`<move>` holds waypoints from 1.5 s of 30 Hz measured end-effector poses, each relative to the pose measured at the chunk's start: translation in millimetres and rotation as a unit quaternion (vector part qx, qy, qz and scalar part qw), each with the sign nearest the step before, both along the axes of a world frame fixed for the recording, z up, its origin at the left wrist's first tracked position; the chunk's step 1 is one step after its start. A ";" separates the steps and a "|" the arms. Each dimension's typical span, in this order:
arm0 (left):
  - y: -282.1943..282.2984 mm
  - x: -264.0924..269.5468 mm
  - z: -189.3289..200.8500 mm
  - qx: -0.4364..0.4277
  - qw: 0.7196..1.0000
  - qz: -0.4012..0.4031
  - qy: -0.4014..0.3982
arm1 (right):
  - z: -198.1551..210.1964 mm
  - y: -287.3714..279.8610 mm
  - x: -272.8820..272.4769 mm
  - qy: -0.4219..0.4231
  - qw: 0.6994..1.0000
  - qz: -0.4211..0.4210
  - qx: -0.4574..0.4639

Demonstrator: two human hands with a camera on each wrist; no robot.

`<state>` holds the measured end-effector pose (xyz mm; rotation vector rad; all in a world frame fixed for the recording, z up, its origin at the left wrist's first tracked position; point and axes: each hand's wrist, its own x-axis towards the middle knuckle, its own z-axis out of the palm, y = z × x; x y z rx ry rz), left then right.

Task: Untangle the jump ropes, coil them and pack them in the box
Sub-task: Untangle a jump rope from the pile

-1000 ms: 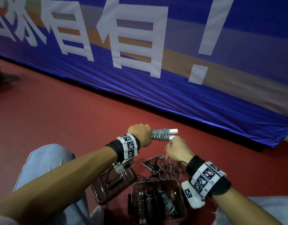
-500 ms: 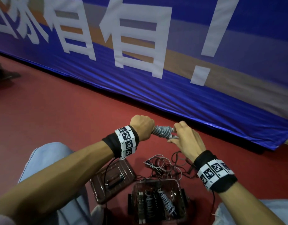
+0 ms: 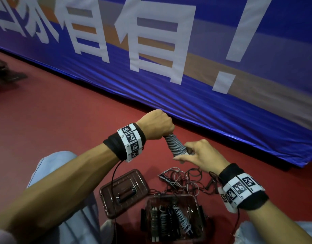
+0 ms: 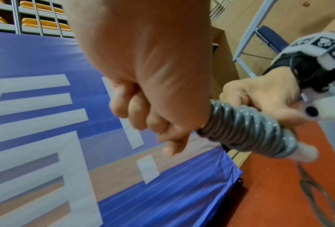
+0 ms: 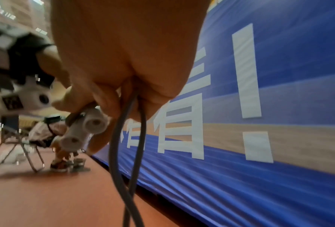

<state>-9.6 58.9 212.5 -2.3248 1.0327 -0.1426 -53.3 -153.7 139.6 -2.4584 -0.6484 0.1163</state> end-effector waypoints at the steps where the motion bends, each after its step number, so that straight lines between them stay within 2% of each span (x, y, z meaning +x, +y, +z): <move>1: 2.6 1.6 2.4 0.003 1.000 -0.019 -0.008 | 3.5 3.9 -2.1 0.040 0.999 0.001 0.020; 4: 8.2 9.0 4.6 -0.012 0.993 -0.101 -0.066 | 10.9 13.0 -7.4 0.158 0.985 0.008 0.074; 7: 14.9 13.7 4.9 -0.100 0.974 -0.181 -0.089 | 18.2 13.9 -10.2 0.247 0.958 0.045 0.141; 9: 21.2 18.0 3.2 -0.172 0.963 -0.183 -0.098 | 25.4 11.2 -10.8 0.283 0.939 0.059 0.189; 12: 27.4 20.5 1.9 -0.266 0.951 -0.131 -0.090 | 34.7 7.3 -12.8 0.307 0.906 0.069 0.282; 15: 28.4 21.6 0.2 -0.344 0.933 -0.071 -0.071 | 40.3 5.8 -13.6 0.298 0.879 0.061 0.367; 19: 25.7 23.5 -3.7 -0.417 0.908 -0.001 -0.027 | 48.7 4.9 -10.5 0.257 0.881 0.041 0.395; 21: 21.1 23.8 -8.7 -0.451 0.892 0.032 0.005 | 52.9 5.4 -10.9 0.238 0.871 0.032 0.428; 26: 4.1 20.2 -25.8 -0.554 0.823 0.081 0.097 | 62.1 9.2 -12.5 0.211 0.827 -0.038 0.520; 30: -9.9 13.6 -33.1 -0.600 0.781 0.104 0.139 | 74.3 6.4 -15.0 0.180 0.817 -0.078 0.542; 32: -18.4 8.7 -27.8 -0.650 0.736 0.099 0.158 | 87.7 4.0 -17.6 0.145 0.813 -0.060 0.560; 35: -37.9 1.4 -18.3 -0.721 0.655 0.088 0.209 | 109.8 0.2 -21.2 0.115 0.785 0.009 0.609; 37: -48.1 -1.3 -16.4 -0.737 0.625 0.108 0.236 | 115.2 -1.9 -19.1 0.111 0.775 -0.002 0.621; 39: -53.3 -2.2 -16.3 -0.731 0.624 0.136 0.239 | 110.2 -4.2 -12.1 0.108 0.779 -0.048 0.616; 42: -58.6 -0.4 -18.6 -0.717 0.630 0.179 0.238 | 91.2 -1.5 0.2 0.113 0.799 -0.108 0.581; 45: -64.0 2.4 -25.7 -0.709 0.624 0.226 0.239 | 74.9 7.3 6.2 0.115 0.793 -0.171 0.573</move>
